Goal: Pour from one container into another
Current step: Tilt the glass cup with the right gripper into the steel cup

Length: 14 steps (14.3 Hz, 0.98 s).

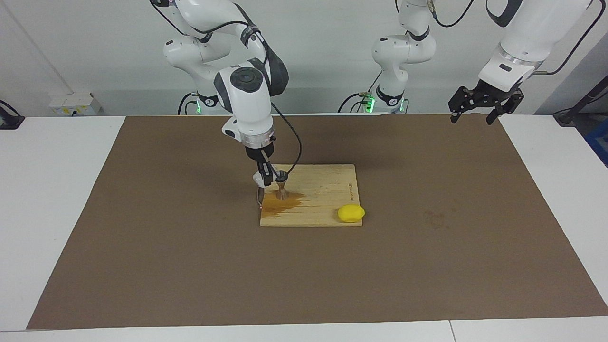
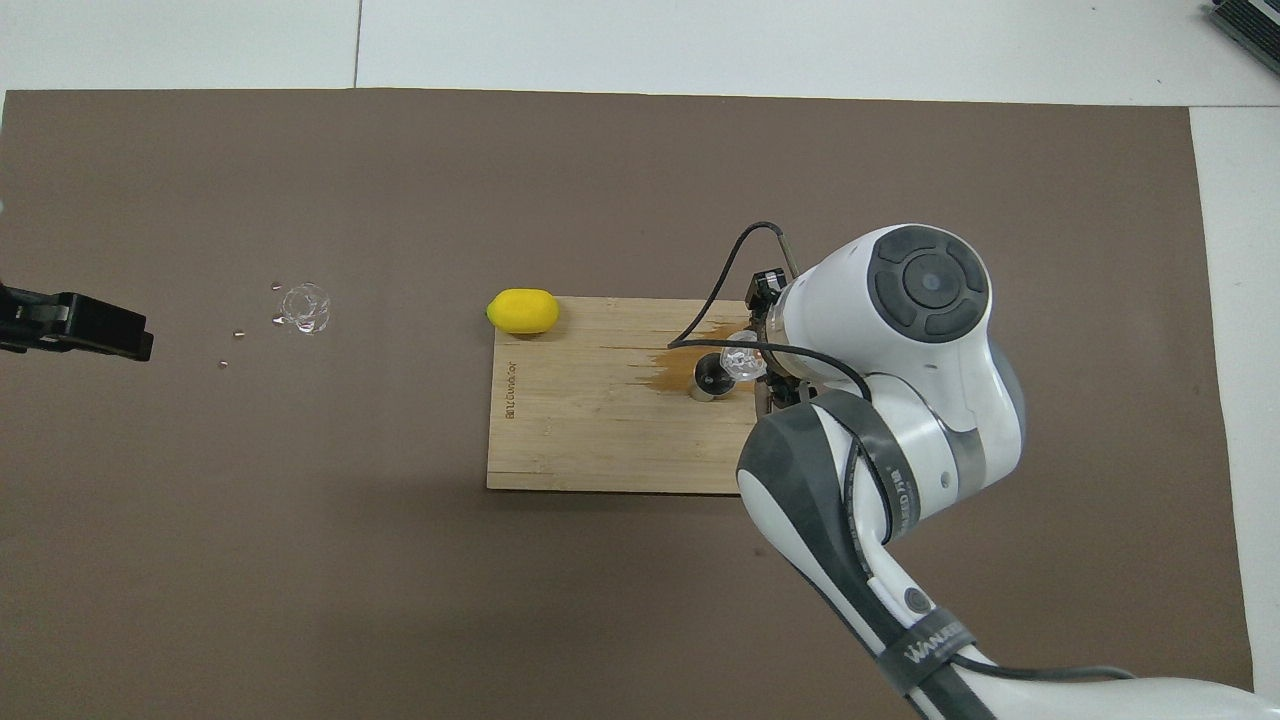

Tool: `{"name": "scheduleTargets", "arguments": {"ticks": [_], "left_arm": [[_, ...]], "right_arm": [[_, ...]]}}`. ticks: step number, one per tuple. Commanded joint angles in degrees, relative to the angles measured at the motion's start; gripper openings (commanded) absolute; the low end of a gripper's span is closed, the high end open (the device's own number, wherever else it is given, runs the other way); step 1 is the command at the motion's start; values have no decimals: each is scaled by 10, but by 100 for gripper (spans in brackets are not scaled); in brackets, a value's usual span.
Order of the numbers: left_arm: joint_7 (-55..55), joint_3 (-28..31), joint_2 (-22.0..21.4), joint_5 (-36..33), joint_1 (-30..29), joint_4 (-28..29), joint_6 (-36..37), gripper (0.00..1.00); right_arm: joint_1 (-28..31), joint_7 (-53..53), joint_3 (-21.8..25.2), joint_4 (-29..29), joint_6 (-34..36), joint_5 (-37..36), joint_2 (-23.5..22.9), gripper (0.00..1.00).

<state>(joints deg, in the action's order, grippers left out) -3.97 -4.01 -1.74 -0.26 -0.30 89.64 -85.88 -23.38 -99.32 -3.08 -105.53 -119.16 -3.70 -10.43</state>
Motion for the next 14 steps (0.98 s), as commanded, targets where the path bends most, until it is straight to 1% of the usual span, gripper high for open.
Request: {"name": "scheduleTargets", "arguments": {"ticks": [1,4,7,9,12,14], "left_arm": [[1,2,-12,6,4,10,4,100],[9,0,-12,8,5,11,3,100],[12,-3,-12,10,-1,11,-2,100],[12,-2,-12,10,7,11,3,100],[12,-2,-14,10,4,11,3,100],[12,-1,-14,10,1,12,6,100]], "right_arm": [[-6,-15,-1,24,25,-45,-4,0],[-20,-15,-2,24,26,-85,-4,0],[-28,-15,-1,24,26,-104,-3,0],[-33,-14,-1,25,31,-105,-2,0],[-29,-11,-2,48,46,-96,-6,0],[-25,-12,-3,52,47,-85,-6,0]]}}
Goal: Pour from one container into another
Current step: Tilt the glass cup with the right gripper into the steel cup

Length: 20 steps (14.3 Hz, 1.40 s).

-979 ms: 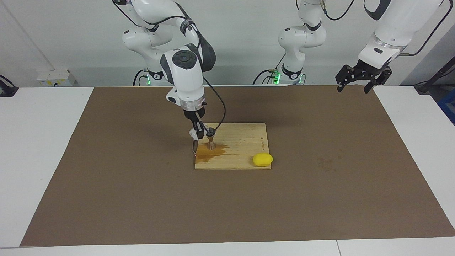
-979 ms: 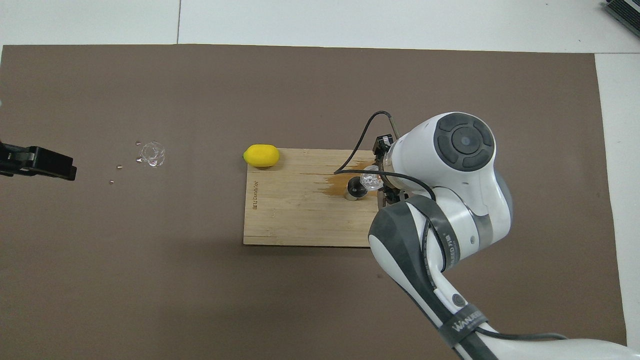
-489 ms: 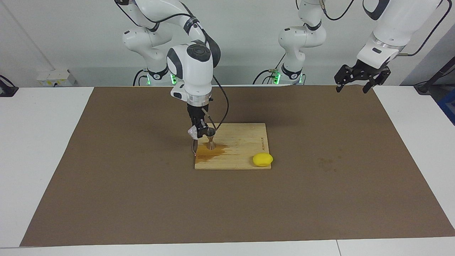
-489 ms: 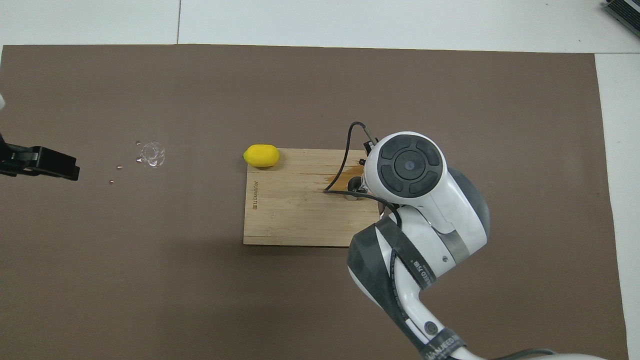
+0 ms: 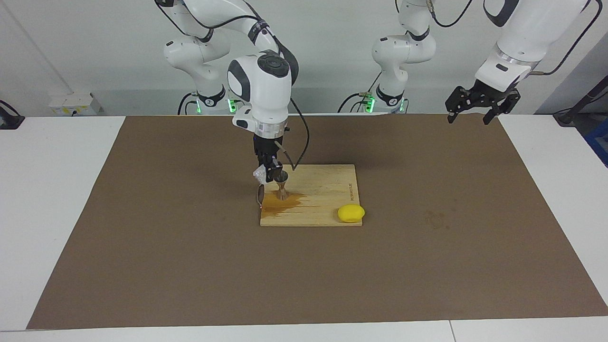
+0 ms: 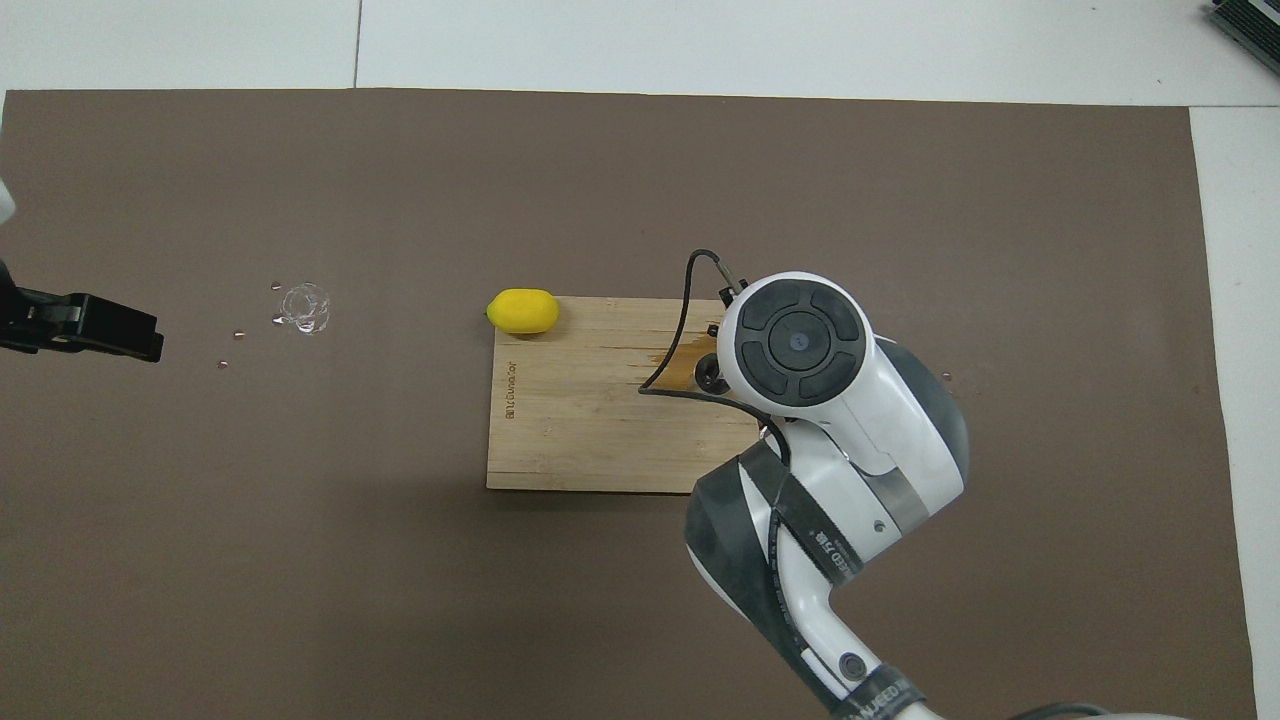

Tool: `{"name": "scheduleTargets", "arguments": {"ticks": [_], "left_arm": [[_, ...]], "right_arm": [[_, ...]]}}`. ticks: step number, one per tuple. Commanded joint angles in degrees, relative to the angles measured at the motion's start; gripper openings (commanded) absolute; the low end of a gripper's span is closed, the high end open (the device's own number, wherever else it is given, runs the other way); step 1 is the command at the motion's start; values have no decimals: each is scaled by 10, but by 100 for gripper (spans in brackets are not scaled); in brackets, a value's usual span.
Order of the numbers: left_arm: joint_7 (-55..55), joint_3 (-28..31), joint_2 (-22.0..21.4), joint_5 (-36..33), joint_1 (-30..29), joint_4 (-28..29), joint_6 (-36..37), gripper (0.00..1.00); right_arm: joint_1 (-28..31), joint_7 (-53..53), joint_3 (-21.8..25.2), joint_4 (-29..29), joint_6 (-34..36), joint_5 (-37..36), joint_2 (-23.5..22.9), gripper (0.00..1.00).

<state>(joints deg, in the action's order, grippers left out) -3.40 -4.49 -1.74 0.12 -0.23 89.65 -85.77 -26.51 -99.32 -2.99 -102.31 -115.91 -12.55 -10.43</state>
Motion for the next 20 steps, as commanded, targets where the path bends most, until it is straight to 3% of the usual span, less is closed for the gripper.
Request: {"name": "scheduleTargets", "arguments": {"ticks": [1,9,20], "left_arm": [[7,3,-14,7,0,11,5,100],[7,3,-14,7,0,11,5,100],[7,3,-14,7,0,11,5,100]], "right_arm": [[11,-13,-3,21,14,22,-6,0],[37,-12,0,22,3,131,-7,0],[58,-2,0,14,1,191,-9,0]]}}
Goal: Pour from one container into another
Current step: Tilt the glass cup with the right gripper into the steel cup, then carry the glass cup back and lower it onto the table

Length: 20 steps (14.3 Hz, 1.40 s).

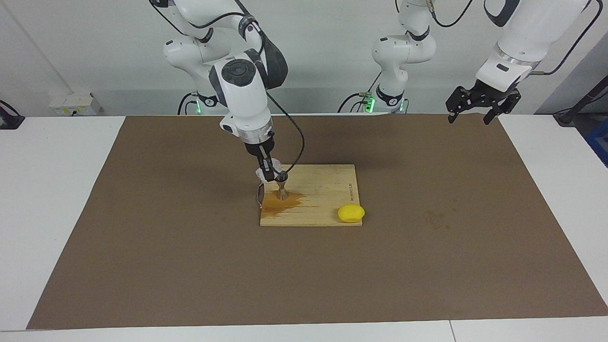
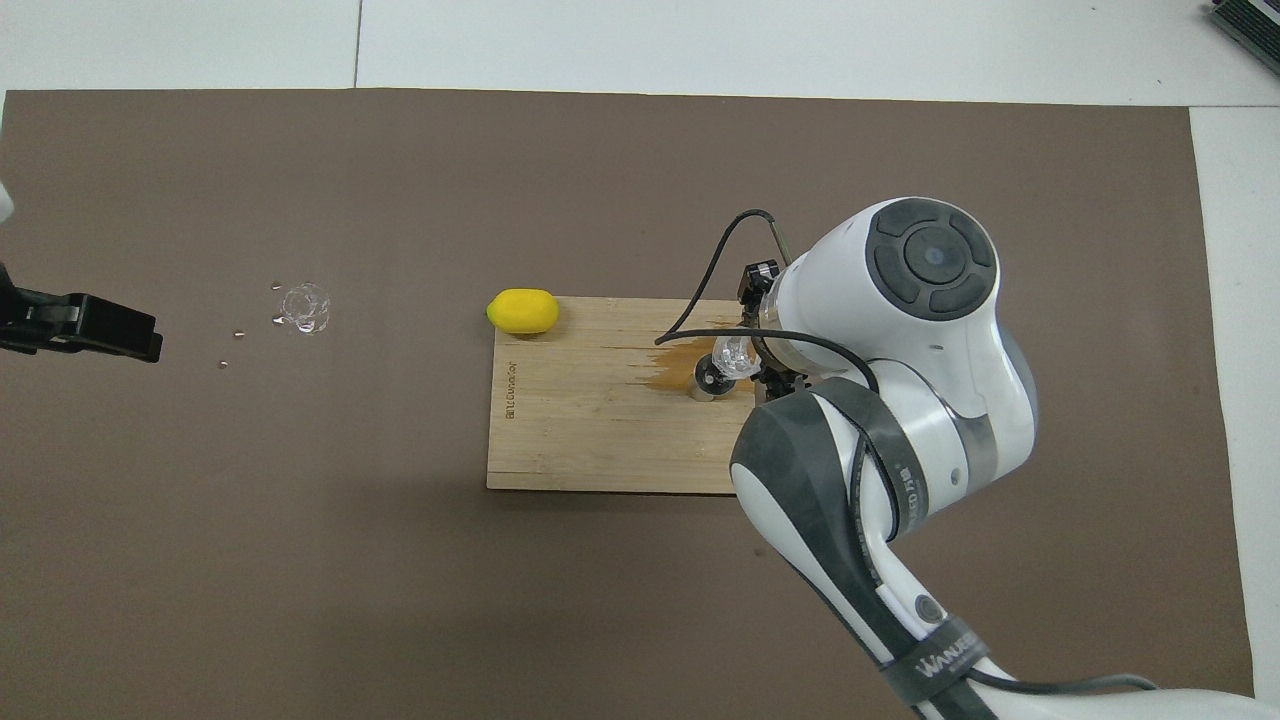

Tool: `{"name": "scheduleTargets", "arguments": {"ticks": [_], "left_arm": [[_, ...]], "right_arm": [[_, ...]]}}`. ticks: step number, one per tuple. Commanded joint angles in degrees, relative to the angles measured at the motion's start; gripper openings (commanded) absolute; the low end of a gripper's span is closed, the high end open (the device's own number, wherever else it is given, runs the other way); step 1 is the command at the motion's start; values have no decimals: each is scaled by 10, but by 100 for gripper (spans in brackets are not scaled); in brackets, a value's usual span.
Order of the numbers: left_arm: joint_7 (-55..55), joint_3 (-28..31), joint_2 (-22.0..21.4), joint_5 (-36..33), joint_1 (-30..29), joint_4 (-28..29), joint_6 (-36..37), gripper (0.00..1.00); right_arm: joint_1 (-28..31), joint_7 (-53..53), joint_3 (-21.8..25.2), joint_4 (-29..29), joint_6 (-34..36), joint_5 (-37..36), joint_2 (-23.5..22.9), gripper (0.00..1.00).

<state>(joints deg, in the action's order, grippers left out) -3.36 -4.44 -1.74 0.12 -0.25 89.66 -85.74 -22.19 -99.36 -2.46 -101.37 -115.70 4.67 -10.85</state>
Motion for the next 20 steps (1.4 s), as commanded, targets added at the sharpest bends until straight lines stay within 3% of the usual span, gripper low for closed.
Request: {"name": "scheduleTargets", "arguments": {"ticks": [1,8,15,20], "left_arm": [[6,2,-14,7,1,11,5,100],[6,2,-14,7,1,12,5,100],[6,2,-14,7,1,12,5,100],[6,2,-14,7,1,12,5,100]], "right_arm": [[20,6,-6,4,-1,27,-5,0],[85,88,-5,-44,-23,147,5,0],[230,221,-5,-109,-23,321,0,0],[296,339,-5,-156,-22,346,0,0]]}}
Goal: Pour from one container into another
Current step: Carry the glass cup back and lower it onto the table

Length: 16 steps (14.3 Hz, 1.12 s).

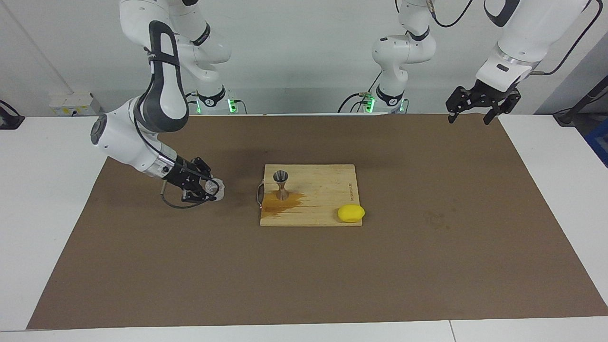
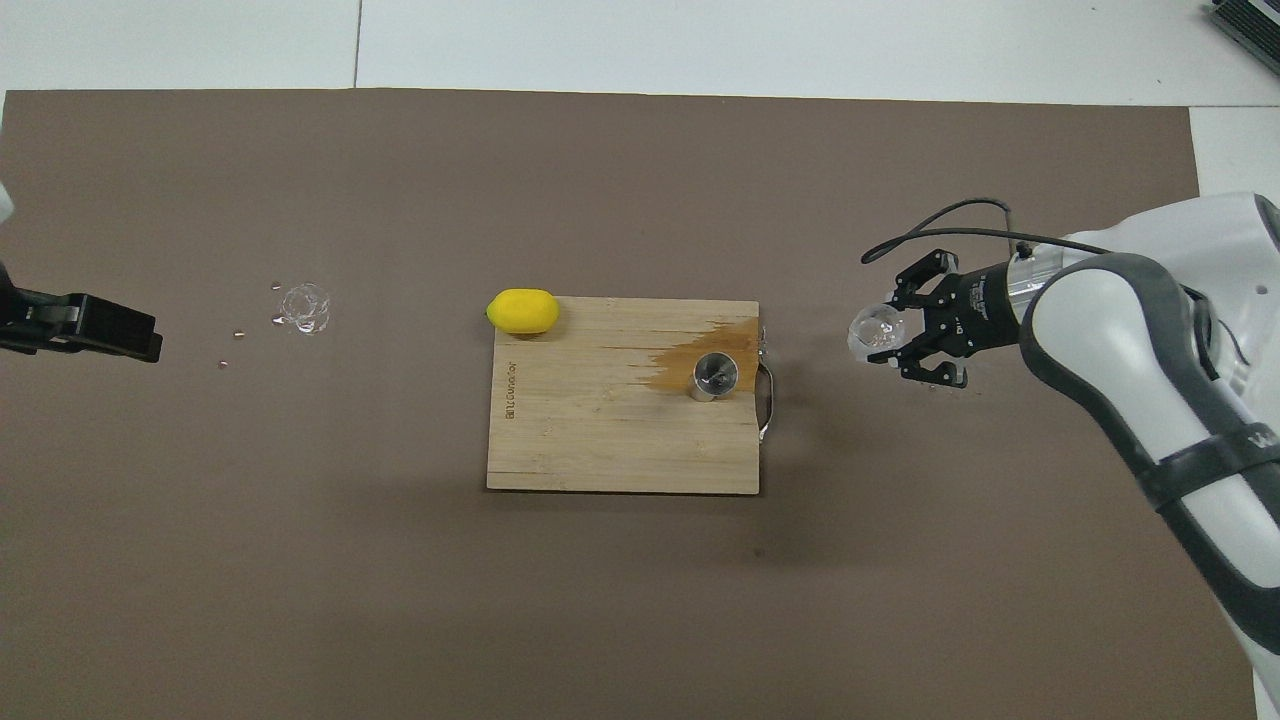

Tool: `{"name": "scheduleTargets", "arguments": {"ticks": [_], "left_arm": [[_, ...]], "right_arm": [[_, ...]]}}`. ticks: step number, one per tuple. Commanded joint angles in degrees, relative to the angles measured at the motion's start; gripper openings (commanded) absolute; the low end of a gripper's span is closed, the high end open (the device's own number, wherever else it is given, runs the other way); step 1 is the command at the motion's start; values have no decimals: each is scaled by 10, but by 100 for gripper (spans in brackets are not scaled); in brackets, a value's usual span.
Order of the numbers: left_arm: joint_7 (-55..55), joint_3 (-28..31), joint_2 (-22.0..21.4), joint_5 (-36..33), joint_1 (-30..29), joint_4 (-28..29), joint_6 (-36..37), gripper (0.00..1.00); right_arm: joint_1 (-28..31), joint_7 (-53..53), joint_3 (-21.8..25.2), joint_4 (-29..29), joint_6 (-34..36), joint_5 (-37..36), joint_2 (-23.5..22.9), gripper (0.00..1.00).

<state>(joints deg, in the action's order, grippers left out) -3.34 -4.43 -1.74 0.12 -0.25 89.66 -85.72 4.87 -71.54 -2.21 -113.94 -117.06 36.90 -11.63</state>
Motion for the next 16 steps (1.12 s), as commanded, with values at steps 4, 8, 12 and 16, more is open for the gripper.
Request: {"name": "scheduleTargets", "arguments": {"ticks": [4,8,12,16], "left_arm": [[6,2,-14,7,1,12,5,100],[6,2,-14,7,1,11,5,100],[6,2,-14,7,1,11,5,100],[6,2,-14,7,1,11,5,100]], "right_arm": [[74,137,-8,-58,-10,34,6,0],[135,250,-7,-62,0,57,-24,0],[154,292,-7,-67,1,57,-35,0],[162,294,-7,-82,-2,58,-31,0]]}}
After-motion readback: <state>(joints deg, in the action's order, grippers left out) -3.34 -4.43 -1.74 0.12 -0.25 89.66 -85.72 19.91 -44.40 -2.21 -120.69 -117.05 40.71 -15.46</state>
